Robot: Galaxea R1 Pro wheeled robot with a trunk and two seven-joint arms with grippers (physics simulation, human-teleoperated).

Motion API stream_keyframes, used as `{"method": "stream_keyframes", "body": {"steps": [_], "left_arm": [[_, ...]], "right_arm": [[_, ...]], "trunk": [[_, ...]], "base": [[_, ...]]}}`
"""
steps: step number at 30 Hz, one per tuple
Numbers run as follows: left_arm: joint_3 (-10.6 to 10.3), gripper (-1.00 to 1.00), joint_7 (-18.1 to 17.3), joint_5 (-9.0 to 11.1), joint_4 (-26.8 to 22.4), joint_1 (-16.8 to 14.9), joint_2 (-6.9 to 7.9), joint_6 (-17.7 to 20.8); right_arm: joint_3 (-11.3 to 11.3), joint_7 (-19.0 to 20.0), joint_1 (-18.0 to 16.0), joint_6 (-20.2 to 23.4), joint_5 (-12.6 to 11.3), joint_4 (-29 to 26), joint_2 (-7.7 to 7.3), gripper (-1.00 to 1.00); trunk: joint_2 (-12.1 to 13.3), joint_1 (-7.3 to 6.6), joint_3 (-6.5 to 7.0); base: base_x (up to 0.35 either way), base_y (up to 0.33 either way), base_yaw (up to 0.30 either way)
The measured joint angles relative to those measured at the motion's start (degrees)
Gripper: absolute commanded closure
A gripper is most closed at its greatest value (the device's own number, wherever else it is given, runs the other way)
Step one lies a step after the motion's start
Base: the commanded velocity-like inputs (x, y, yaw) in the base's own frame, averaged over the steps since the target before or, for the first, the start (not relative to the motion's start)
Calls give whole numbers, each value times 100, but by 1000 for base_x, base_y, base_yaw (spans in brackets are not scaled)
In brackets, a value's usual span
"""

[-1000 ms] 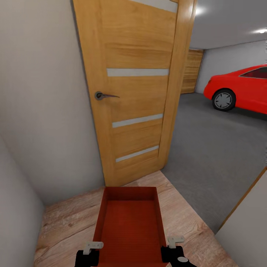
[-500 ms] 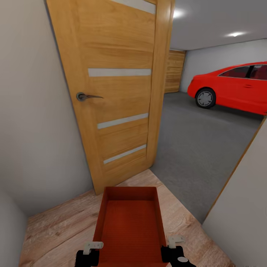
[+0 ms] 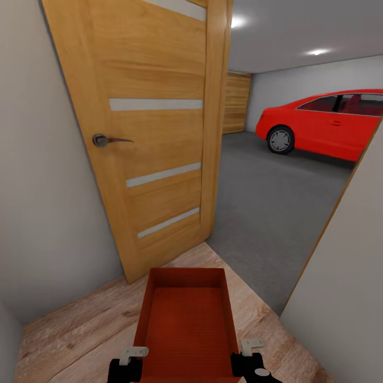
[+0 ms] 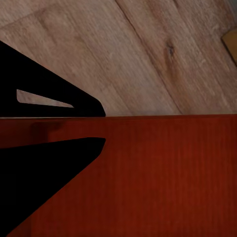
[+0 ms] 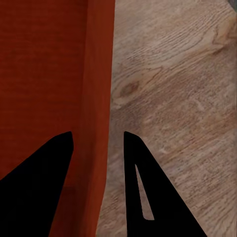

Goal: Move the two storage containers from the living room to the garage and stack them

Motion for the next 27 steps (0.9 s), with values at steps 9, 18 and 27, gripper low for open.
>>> {"method": "stream_keyframes", "body": {"steps": [9,18,27], "left_arm": [[-4,100,0,5,1,0,-1,-5],[-4,100,0,5,2,-1,-1,-5],[-5,100,0,6,1,0,-1,-5]], "right_arm": [[1,0,0,-1,1,0,0,100],[0,-1,1,1,1,-2,-1,100],[0,0,0,1,1,0,0,100]], "trunk": [[0,1,0],[0,1,0],[0,1,0]], "base": [[48,23,-16],[2,1,-201],[11,7,-123]]}}
